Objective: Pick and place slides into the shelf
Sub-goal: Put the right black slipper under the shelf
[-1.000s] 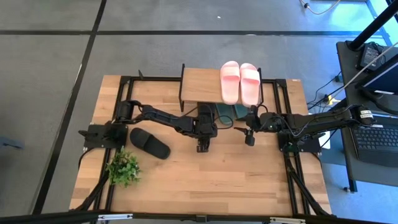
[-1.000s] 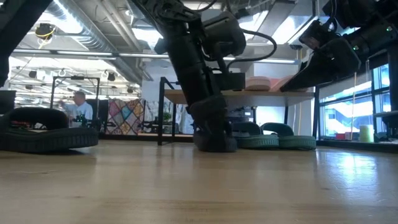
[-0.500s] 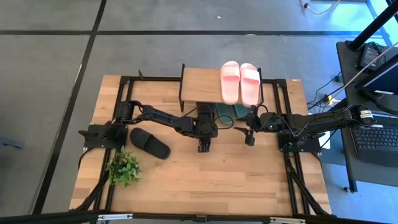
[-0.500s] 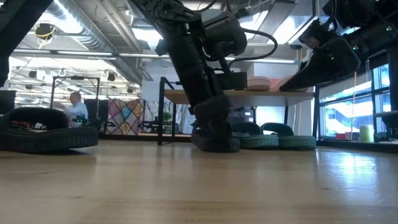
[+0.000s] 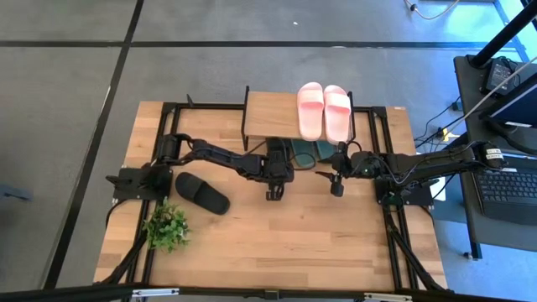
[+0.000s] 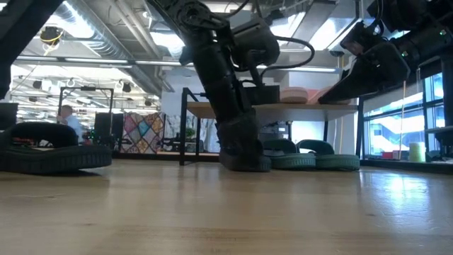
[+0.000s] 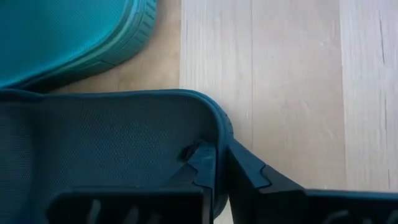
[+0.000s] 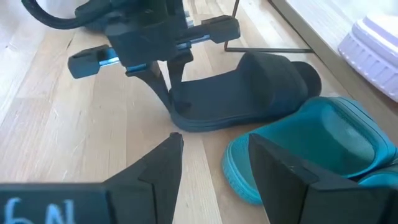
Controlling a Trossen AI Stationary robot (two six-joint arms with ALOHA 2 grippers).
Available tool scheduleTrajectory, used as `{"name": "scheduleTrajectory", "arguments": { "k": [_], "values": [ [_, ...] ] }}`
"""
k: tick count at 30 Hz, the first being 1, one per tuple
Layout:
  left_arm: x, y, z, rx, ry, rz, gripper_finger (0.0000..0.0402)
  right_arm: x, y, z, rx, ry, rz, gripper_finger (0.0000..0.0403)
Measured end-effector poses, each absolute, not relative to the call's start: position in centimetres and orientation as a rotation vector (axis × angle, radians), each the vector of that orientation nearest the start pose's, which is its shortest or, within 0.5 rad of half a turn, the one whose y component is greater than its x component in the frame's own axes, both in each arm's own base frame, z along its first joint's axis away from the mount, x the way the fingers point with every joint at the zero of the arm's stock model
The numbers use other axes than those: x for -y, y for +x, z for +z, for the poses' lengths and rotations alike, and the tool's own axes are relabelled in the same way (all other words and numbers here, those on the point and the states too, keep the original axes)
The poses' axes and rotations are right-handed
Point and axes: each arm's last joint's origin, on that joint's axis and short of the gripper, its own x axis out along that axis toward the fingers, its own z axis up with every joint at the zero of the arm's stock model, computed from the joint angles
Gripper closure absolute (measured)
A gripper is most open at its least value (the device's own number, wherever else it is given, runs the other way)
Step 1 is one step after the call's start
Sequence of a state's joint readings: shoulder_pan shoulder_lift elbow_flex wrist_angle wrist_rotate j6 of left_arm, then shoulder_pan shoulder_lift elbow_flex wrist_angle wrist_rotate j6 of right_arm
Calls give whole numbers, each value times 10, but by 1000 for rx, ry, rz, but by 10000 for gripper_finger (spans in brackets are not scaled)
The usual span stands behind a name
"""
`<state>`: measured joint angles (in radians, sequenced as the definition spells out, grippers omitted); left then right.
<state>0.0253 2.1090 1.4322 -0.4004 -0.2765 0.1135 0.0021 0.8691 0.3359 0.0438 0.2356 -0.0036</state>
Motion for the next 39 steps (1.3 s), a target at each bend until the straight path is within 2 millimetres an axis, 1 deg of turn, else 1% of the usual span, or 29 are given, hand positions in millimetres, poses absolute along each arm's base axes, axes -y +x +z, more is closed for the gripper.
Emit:
{"name": "scheduleTrajectory", "arguments": {
  "k": [3, 10, 15, 22, 27, 33, 39],
  "values": [
    [-27, 428, 139, -1096, 250, 250, 386, 6, 176, 188, -480, -61, -228, 219],
    [-49, 426, 139, -1109, 265, 303, 394, 6, 176, 188, -474, -60, -228, 219],
    [-62, 429, 140, -1069, 279, 316, 392, 6, 176, 188, -475, -63, -228, 219],
    [-66, 431, 141, -1049, 307, 313, 393, 6, 176, 188, -475, -64, -228, 219],
    [-66, 431, 141, -1046, 306, 321, 379, 6, 176, 188, -475, -64, -228, 219],
    [-61, 432, 143, -1038, 315, 321, 353, 6, 176, 188, -475, -64, -228, 219],
    [-55, 432, 143, -1042, 328, 313, 345, 6, 176, 188, -475, -62, -228, 219]
  ]
}}
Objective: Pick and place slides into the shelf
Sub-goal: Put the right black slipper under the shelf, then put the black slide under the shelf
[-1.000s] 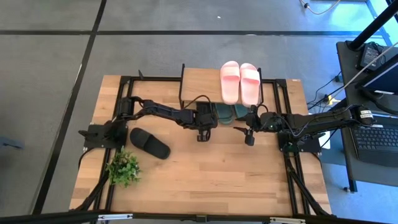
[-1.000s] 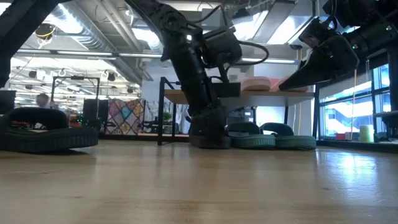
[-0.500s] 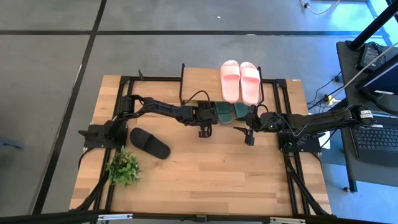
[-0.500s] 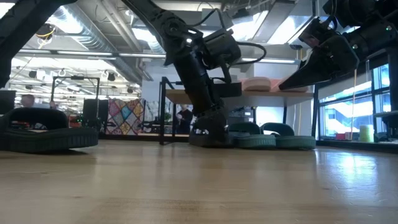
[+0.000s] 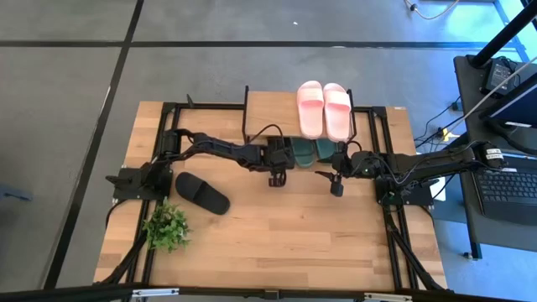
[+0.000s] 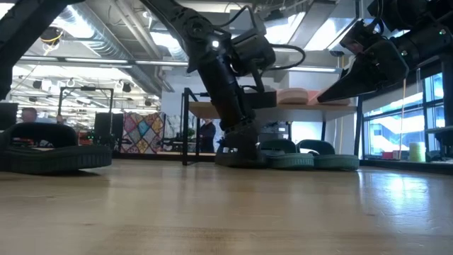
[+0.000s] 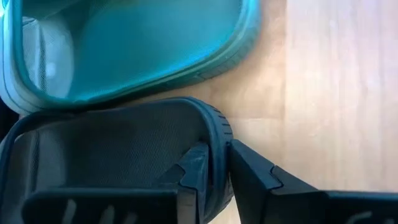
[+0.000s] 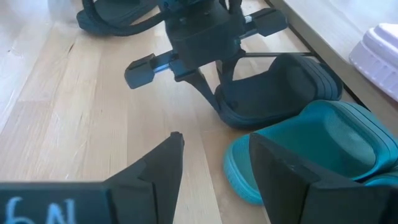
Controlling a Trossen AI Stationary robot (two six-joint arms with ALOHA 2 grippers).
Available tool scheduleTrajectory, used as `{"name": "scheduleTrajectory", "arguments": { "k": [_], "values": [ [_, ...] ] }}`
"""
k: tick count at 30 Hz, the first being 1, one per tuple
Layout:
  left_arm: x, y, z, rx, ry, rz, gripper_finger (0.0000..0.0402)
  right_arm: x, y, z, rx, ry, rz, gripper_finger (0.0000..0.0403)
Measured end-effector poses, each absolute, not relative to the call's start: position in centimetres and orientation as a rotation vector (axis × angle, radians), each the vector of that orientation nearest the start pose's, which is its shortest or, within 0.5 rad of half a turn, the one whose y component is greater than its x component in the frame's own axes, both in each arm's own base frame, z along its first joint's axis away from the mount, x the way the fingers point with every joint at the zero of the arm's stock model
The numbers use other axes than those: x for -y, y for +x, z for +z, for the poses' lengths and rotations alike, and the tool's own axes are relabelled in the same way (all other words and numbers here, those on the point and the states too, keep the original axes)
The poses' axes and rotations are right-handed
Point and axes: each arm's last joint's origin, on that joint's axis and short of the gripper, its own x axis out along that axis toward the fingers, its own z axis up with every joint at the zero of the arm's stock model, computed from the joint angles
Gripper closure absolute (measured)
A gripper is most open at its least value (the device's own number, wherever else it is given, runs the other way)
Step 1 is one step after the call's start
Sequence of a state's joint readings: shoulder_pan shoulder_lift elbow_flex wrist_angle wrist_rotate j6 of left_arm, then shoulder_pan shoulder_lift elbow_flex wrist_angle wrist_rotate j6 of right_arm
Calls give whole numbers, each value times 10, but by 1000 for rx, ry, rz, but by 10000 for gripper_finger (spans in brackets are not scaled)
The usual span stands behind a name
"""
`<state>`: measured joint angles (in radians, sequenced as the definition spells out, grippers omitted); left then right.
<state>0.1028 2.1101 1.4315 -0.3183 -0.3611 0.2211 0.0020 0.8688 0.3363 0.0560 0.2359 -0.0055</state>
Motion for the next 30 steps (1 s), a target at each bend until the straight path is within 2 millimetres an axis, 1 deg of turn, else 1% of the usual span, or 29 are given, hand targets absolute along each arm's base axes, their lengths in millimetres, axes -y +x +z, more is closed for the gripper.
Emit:
{"name": "scheduleTrajectory", "arguments": {
  "k": [3, 5, 15, 20, 23, 25, 27, 30],
  "values": [
    [-54, 432, 143, -1039, 310, 320, 341, 6, 176, 188, -475, -61, -228, 219],
    [-54, 431, 143, -1044, 296, 325, 331, 6, 176, 188, -475, -61, -228, 219],
    [-54, 431, 143, -1044, 292, 326, 243, 6, 176, 189, -474, -61, -228, 219],
    [-50, 431, 144, -1035, 233, 348, 231, 6, 176, 189, -474, -61, -228, 219],
    [-46, 430, 150, -1024, 209, 354, 230, 6, 176, 188, -475, -61, -228, 219],
    [-42, 426, 157, -1033, 195, 356, 230, 6, 176, 189, -474, -61, -228, 219],
    [-38, 426, 167, -999, 177, 361, 230, 6, 176, 188, -475, -61, -228, 219],
    [-31, 420, 184, -987, 159, 360, 230, 6, 176, 189, -472, -60, -228, 219]
  ]
}}
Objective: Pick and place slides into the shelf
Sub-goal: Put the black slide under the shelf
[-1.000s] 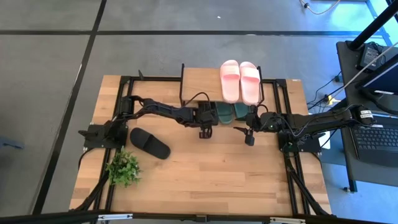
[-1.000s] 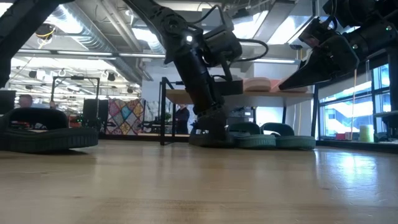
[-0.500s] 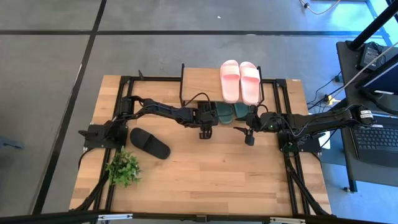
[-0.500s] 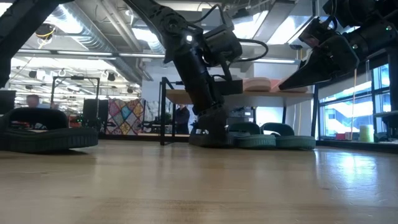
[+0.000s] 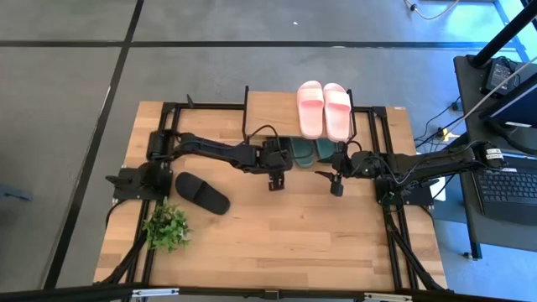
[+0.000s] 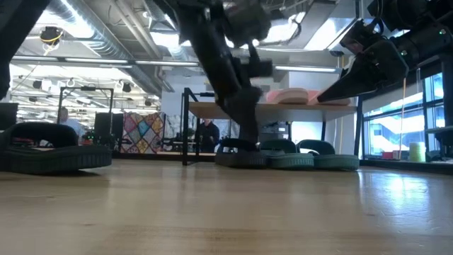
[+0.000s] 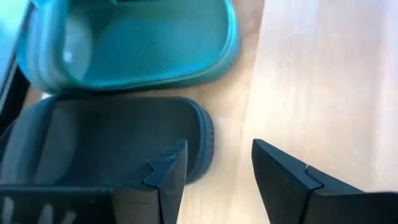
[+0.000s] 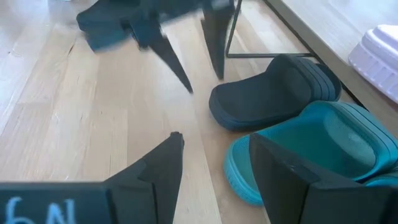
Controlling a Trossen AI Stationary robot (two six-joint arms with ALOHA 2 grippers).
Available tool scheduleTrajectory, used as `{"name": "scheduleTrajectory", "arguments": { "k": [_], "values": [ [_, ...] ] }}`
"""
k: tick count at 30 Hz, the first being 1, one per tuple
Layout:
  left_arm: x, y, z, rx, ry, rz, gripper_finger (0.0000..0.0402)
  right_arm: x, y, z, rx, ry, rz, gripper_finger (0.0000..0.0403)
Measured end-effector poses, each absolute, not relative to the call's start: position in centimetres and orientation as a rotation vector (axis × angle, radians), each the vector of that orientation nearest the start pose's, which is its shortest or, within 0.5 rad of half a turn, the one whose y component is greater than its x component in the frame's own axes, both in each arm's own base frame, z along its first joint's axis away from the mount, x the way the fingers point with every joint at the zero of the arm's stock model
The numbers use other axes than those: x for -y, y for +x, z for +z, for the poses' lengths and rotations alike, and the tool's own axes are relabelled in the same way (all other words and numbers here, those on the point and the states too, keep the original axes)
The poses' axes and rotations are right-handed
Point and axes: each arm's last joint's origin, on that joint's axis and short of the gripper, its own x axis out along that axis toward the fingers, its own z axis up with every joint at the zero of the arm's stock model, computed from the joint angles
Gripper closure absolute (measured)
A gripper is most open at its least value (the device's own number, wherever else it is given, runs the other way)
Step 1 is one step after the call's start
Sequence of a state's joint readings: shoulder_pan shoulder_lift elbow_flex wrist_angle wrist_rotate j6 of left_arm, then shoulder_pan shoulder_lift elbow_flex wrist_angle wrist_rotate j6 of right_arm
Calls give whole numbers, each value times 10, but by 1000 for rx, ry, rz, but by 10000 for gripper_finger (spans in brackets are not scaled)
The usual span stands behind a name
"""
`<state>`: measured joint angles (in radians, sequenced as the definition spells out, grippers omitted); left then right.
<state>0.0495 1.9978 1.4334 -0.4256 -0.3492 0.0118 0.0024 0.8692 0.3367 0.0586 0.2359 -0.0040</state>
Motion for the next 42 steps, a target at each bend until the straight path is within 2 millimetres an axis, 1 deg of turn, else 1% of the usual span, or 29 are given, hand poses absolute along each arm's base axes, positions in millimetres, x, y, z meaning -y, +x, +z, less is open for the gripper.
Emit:
{"name": "scheduleTrajectory", "arguments": {
  "k": [3, 7, 11, 14, 16, 19, 21, 23, 28, 31, 35, 42],
  "values": [
    [-26, 408, 204, -1000, 132, 369, 230, 6, 177, 189, -469, -60, -228, 219],
    [-29, 383, 227, -1068, 13, 438, 230, 6, 177, 189, -467, -64, -228, 219],
    [-28, 358, 235, -1227, -113, 468, 230, 6, 177, 190, -461, -90, -222, 219],
    [-20, 339, 237, -1367, -138, 513, 230, 6, 178, 192, -443, -110, -218, 219],
    [-15, 326, 238, -1452, -141, 616, 230, 6, 178, 193, -436, -115, -217, 219],
    [-8, 310, 240, -1487, -183, 881, 230, 6, 179, 194, -427, -135, -213, 219],
    [-4, 301, 236, -1485, -237, 1024, 230, 6, 179, 194, -423, -141, -212, 219],
    [0, 294, 227, -1498, -303, 1110, 230, 6, 179, 194, -424, -155, -209, 219],
    [15, 273, 194, -1627, -483, 1187, 230, 6, 179, 195, -409, -162, -208, 219],
    [29, 266, 178, -1628, -540, 1212, 230, 6, 179, 196, -408, -163, -208, 219],
    [41, 260, 172, -1615, -522, 1248, 230, 6, 180, 196, -408, -187, -204, 219],
    [51, 255, 172, -1624, -492, 1260, 230, 6, 181, 199, -377, -206, -202, 219]
  ]
}}
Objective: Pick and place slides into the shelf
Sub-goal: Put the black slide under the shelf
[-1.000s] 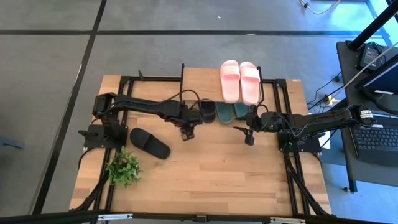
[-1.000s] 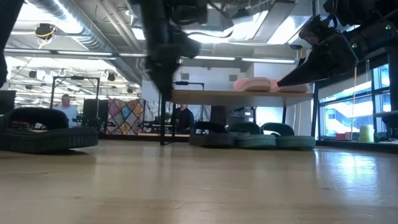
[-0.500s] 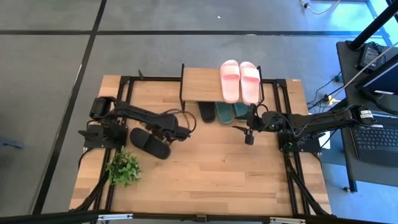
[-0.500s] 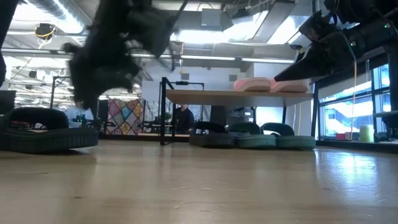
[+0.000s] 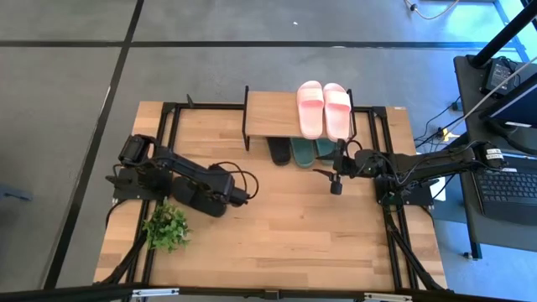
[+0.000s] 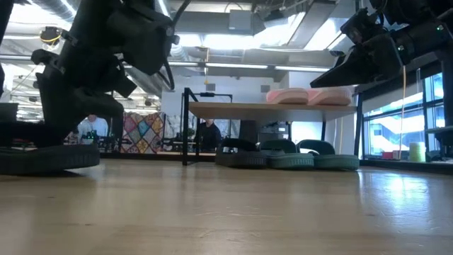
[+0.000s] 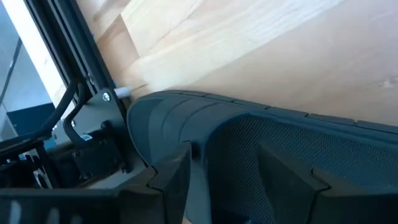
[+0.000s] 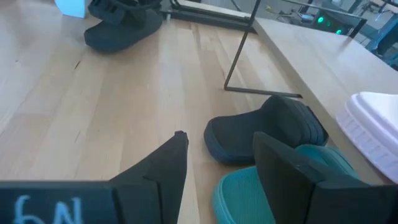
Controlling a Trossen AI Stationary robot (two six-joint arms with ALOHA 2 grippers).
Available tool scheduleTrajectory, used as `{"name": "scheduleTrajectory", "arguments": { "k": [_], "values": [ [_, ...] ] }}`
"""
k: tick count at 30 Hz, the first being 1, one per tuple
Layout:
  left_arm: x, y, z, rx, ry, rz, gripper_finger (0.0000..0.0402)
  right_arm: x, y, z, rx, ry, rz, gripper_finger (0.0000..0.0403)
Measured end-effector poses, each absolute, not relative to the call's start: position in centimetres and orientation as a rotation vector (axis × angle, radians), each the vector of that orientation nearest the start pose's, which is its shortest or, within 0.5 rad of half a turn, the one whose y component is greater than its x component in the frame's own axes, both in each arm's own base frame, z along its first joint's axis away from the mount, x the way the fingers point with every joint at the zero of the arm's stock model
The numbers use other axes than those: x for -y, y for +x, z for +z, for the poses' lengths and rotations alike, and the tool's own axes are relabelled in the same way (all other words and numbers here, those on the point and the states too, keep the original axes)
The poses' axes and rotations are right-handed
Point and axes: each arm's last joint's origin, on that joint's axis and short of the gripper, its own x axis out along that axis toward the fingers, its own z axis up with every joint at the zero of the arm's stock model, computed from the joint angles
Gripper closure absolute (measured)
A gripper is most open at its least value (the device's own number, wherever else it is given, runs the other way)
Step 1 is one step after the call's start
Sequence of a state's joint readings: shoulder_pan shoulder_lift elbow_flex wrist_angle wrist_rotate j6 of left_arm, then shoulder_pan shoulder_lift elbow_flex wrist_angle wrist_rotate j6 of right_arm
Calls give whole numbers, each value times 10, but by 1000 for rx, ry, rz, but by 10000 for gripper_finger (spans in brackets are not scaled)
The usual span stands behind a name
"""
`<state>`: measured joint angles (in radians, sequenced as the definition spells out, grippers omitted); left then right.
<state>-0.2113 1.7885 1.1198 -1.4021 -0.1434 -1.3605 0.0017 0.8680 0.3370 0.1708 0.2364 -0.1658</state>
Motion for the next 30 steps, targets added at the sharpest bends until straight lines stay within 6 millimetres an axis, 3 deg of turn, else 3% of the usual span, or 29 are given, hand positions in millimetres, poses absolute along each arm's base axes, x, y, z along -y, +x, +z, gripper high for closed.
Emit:
{"name": "scheduleTrajectory", "arguments": {
  "k": [15, 30],
  "values": [
    [62, 243, 177, -1719, -416, 1307, 230, 6, 181, 199, -379, -206, -202, 219],
    [74, 230, 158, -1715, -380, 1290, 230, 6, 181, 199, -381, -210, -201, 219]
  ]
}}
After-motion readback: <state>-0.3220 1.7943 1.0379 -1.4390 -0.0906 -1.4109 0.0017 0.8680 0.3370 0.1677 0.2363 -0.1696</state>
